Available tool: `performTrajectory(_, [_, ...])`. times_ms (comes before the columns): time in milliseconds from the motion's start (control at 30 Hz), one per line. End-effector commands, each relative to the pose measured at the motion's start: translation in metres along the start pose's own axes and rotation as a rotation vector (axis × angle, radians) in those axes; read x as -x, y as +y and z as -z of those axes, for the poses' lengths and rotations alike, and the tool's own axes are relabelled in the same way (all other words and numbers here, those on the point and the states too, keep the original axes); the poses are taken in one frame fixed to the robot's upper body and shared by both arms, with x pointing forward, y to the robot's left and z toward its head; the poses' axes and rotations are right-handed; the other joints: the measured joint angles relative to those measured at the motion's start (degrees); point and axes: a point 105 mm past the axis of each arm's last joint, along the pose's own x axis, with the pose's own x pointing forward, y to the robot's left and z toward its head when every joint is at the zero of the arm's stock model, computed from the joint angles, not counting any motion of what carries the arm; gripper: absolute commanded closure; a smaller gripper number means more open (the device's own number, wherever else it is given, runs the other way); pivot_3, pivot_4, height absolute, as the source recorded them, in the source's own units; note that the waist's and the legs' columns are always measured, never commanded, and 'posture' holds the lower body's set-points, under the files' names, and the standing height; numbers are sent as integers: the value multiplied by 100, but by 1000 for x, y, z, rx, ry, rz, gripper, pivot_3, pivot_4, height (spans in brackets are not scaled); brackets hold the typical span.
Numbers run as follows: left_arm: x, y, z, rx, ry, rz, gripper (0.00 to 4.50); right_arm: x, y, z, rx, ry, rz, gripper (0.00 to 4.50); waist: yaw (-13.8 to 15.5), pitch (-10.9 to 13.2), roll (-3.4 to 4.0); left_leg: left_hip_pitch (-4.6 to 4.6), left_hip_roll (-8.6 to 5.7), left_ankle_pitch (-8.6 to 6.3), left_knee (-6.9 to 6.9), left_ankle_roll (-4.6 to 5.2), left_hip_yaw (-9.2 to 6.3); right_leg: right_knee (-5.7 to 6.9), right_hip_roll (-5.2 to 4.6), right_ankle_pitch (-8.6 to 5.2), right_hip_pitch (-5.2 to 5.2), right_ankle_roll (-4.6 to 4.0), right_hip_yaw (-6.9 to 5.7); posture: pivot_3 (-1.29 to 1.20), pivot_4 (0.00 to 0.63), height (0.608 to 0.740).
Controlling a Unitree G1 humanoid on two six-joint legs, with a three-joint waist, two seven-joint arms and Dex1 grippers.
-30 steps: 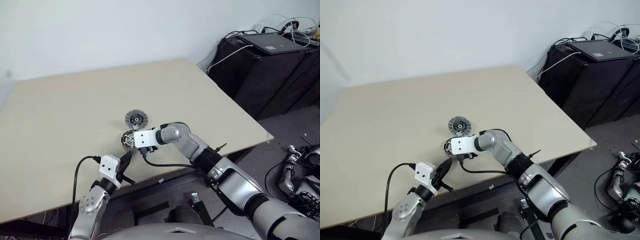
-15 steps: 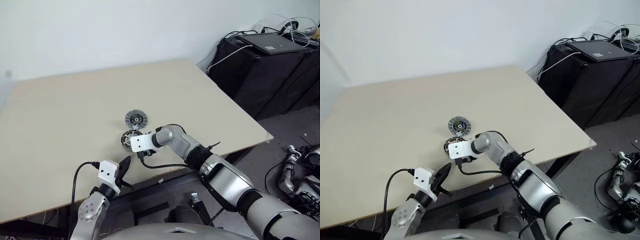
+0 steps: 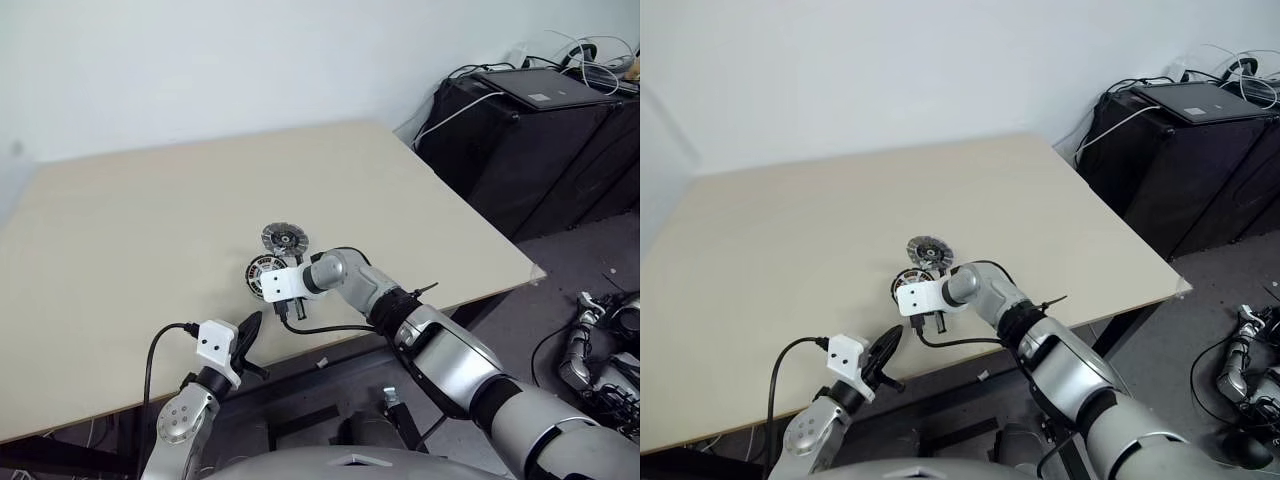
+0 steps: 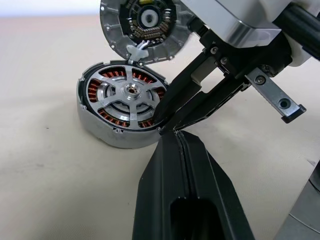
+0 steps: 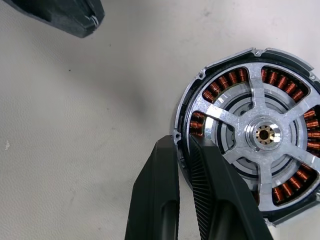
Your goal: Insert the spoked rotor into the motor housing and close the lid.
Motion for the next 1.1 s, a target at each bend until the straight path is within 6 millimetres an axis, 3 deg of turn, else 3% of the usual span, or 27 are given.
performTrajectory(33, [-7,0,-16,-18,-58,10,4500,8,-11,-1,-11,-22,61,4389,0,0,0,0,0,0,0,0,0,0,0,0,-1,0,0,0,0,740])
performTrajectory(267, [-11,-2,-16,-7,-63,21,4500,34,-19,1,-268,-126,226,4389,43,1,-3,-23,-3,1,3,0,6,-10,-2,-5,-2,-4,4,0,0,740])
performTrajectory(433, [-11,-5,-12,4,-47,33,4500,57,-4,11,-462,-142,275,4389,81,2,-3,-41,-4,1,-1,-1,4,-8,-1,-15,-2,-8,3,0,0,740])
performTrajectory(600, [-13,-6,-10,12,-35,51,4500,74,8,4,-630,-183,279,4389,81,3,-6,-40,-1,-1,-1,-4,3,-2,-1,-20,-38,-8,0,0,0,740])
performTrajectory(933, [-16,-6,-10,12,-29,66,4500,76,20,-25,-679,-223,200,4389,75,14,-21,-47,-2,-1,-2,-4,3,-3,0,-20,-47,-8,1,0,0,740])
performTrajectory(1100, [-14,-7,-9,16,-24,63,4500,70,20,-28,-689,-215,178,4389,68,16,-24,-47,-2,-1,-2,-4,3,-3,0,-20,-47,-8,0,0,0,740])
